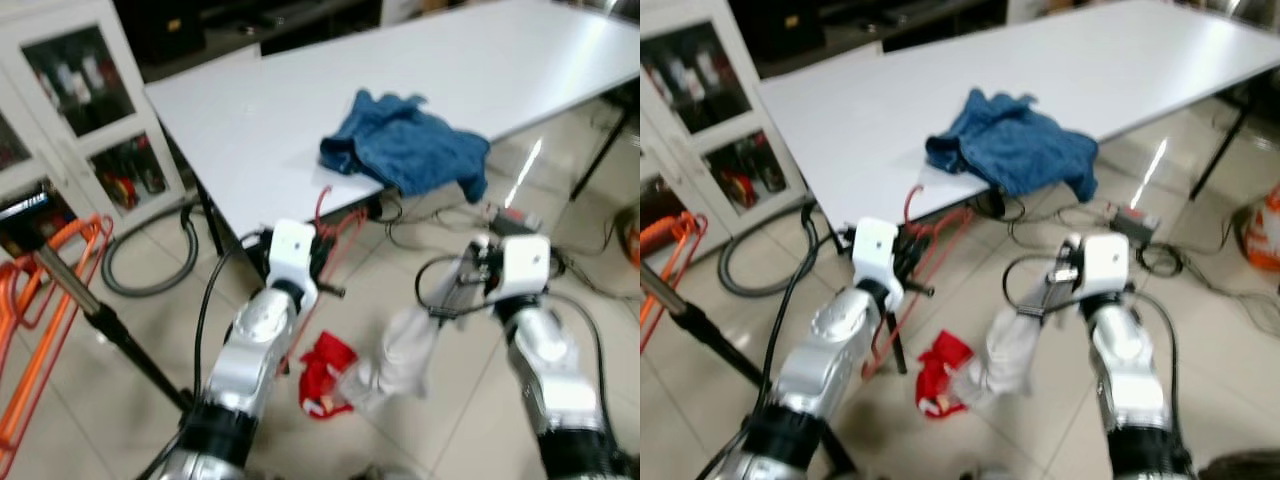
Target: Hang hanger
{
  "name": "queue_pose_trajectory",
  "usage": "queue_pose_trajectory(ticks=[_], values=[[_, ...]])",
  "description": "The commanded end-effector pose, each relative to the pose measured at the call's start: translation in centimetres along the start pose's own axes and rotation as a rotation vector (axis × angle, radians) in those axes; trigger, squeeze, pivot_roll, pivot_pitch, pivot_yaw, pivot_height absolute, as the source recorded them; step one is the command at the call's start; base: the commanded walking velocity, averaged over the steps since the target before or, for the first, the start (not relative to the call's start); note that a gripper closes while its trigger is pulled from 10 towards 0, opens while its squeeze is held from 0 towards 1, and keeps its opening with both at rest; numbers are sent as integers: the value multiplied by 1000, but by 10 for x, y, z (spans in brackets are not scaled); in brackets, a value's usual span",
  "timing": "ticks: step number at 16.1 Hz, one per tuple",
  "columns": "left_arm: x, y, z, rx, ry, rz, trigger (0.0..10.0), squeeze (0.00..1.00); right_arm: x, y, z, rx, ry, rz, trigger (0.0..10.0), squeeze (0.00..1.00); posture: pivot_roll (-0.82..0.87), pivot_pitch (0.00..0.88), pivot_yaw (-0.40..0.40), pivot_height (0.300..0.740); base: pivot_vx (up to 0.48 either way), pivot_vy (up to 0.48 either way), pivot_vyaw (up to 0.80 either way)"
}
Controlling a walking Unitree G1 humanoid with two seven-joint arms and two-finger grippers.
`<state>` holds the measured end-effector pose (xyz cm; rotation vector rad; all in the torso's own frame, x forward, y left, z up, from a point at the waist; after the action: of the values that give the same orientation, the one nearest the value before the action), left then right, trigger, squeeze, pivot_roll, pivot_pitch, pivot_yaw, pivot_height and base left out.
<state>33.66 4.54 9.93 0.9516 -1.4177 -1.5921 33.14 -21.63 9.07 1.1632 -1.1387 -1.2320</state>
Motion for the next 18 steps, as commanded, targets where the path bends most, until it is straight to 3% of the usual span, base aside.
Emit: queue_pose_trajectory(ticks=[1, 7, 13, 17, 18], values=[[-1, -4, 0, -8, 8, 1, 10000, 0, -4, 1, 0, 2, 15, -5, 10000, 0, -122, 0, 12, 740, 0, 0, 0], [3, -2, -3, 1, -4, -12, 10000, 0, -2, 7, -7, 31, 4, 1, 10000, 0, -128, 0, 41, 740, 0, -438, 429], [-10, -2, -6, -9, 33, -25, 10000, 0, -7, 3, -5, 35, -8, -12, 10000, 0, -122, 0, 61, 740, 47, -416, 593], [-15, 6, -6, 31, 49, -66, 10000, 0, -5, 6, -7, 55, -25, -24, 10000, 0, -112, 0, 63, 740, 99, -67, 0], [-11, 15, -6, 65, 15, -33, 10000, 0, -7, 11, -9, 71, -25, -30, 10000, 0, -112, 0, 64, 740, 0, 0, 0]])
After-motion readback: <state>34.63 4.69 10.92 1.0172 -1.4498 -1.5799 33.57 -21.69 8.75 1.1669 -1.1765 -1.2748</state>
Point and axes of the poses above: a point about 5 cm out from each wrist's last joint towards the gripper, its own z axis pointing back from the gripper into the wrist, its own y axis along the axis of the wrist's last joint, x = y × z, the point moved 4 cm from there along -z, pointing out of the wrist towards the gripper, and after that the axes turned 8 degrees about -z, right-handed, at the moved point
